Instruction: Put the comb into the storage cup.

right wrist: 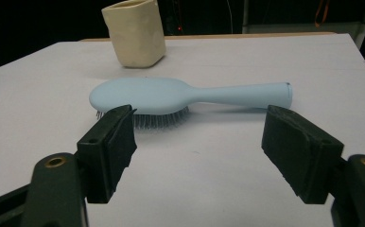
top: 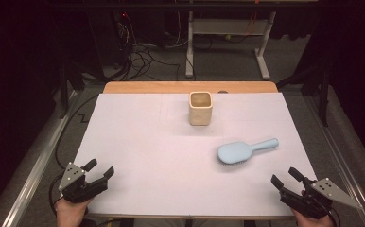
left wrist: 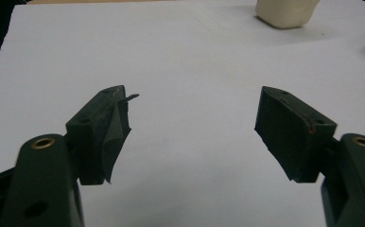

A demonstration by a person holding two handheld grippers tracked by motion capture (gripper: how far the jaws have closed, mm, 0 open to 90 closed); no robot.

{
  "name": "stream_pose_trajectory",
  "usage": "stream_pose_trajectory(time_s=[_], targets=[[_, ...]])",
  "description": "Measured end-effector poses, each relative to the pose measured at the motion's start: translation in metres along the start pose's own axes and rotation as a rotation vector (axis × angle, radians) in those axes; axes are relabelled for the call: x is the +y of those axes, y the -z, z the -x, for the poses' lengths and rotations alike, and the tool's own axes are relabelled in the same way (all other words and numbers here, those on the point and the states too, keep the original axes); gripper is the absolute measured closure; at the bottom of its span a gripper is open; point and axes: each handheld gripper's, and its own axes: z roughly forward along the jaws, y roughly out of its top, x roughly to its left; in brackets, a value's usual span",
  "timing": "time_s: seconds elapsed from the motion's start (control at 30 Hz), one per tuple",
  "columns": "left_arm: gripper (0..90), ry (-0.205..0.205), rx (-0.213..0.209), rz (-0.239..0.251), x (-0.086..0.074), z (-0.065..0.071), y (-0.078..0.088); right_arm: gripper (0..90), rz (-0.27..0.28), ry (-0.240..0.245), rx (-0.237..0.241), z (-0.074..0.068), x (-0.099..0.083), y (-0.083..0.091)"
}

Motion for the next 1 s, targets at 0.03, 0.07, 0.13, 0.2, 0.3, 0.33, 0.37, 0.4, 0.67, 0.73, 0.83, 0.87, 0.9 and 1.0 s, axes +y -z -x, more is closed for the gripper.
stream_pose_trajectory(time_s=[0.03,0.07,0.13,0.2,0.3,0.33,0.37,0.4,0.67,0.73,0.83,0.87,0.9,1.0], targets=[[27.3,0.001,0.001,0.001,0.0,0.0,0.0,27.6,0.001,0.005,-0.002,0.0,0.0,-0.001],[27.3,0.001,0.001,0.0,0.0,0.0,0.0,27.7,0.001,0.008,-0.001,0.0,0.001,-0.001],[27.3,0.0,0.0,-0.001,0.0,0.0,0.0,27.7,0.001,0.011,0.002,0.0,0.001,-0.001],[27.3,0.0,0.0,-0.001,0.0,0.0,0.0,27.6,0.004,0.014,0.002,0.0,0.002,-0.002],[27.7,-0.003,-0.002,0.002,0.0,0.0,-0.001,27.1,0.015,0.004,0.014,0.0,0.003,-0.003],[27.8,-0.007,-0.005,0.002,0.0,0.001,-0.001,27.0,0.019,0.007,0.01,0.0,0.003,-0.003],[27.9,-0.011,-0.01,0.001,0.0,0.001,0.0,27.0,0.021,0.017,0.01,-0.001,0.004,-0.004],[27.9,-0.011,-0.01,0.001,0.0,0.001,0.0,27.0,0.021,0.028,0.01,-0.002,0.004,-0.005],[28.2,-0.027,-0.02,-0.006,0.0,0.003,-0.002,26.9,0.018,0.028,0.01,-0.002,0.006,-0.01],[28.2,-0.029,-0.019,-0.005,0.0,0.004,-0.003,26.9,0.021,0.032,0.006,-0.002,0.007,-0.013],[28.2,-0.032,-0.02,-0.009,0.0,0.004,-0.003,27.0,0.024,0.048,0.0,-0.001,0.009,-0.015],[28.2,-0.031,-0.02,-0.01,0.0,0.004,-0.003,27.0,0.026,0.045,0.0,-0.001,0.01,-0.016],[28.2,-0.029,-0.022,-0.012,0.0,0.004,-0.003,27.0,0.029,0.044,0.002,-0.001,0.01,-0.016],[28.0,-0.021,-0.024,-0.021,0.0,0.004,-0.004,27.7,0.028,0.045,-0.002,-0.001,0.011,-0.018]])
